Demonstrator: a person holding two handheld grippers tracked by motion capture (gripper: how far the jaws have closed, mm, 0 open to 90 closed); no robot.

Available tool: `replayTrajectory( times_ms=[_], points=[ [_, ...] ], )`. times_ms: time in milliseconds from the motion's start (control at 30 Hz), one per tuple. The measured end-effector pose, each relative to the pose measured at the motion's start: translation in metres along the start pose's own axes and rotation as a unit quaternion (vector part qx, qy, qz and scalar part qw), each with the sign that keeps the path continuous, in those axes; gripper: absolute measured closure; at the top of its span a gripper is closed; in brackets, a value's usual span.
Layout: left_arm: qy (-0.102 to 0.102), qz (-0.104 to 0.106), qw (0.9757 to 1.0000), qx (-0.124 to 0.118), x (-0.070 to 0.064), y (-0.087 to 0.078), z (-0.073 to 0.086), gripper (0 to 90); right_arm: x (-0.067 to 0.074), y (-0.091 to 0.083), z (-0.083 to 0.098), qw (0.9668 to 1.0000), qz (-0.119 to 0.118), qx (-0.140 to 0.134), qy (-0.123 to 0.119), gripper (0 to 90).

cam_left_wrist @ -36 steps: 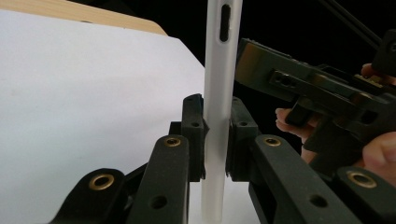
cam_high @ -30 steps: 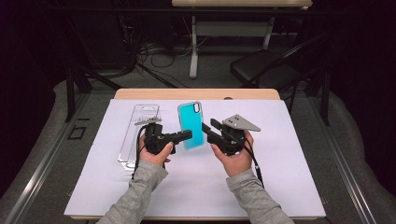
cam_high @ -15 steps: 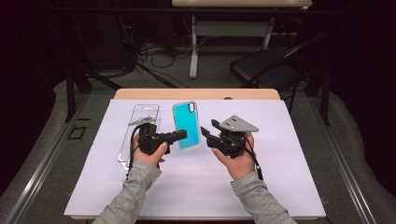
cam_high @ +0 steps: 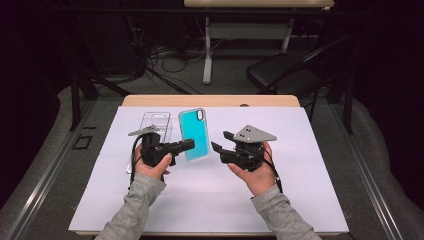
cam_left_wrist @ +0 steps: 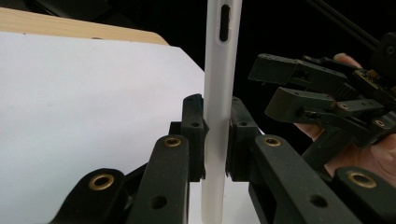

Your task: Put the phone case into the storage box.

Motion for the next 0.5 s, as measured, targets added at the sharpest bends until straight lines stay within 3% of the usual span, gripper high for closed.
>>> replayTrajectory(
  times_ms=[133,500],
  points=[
    [0.002,0.005,1.0000,-0.001,-0.0007,-0.0035,-0.0003,81.2,0.0033,-0.0012,0.0029,0.9997,-0.017,0.009,0.017,47.3],
    [0.011,0.017,0.9998,-0.003,-0.0040,-0.0108,-0.0010,81.2,-0.0020,-0.0095,0.0029,0.9999,-0.016,0.002,0.000,40.9]
  ],
)
Point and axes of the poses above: each handheld gripper's, and its own axes: y roughly forward along the jaws, z roughly out of its underside, x roughly to its left, the point moved 10 cm from there along y, roughly forward along the jaws, and after that the axes turned 9 degrees about -x, right-handed, at the moved point
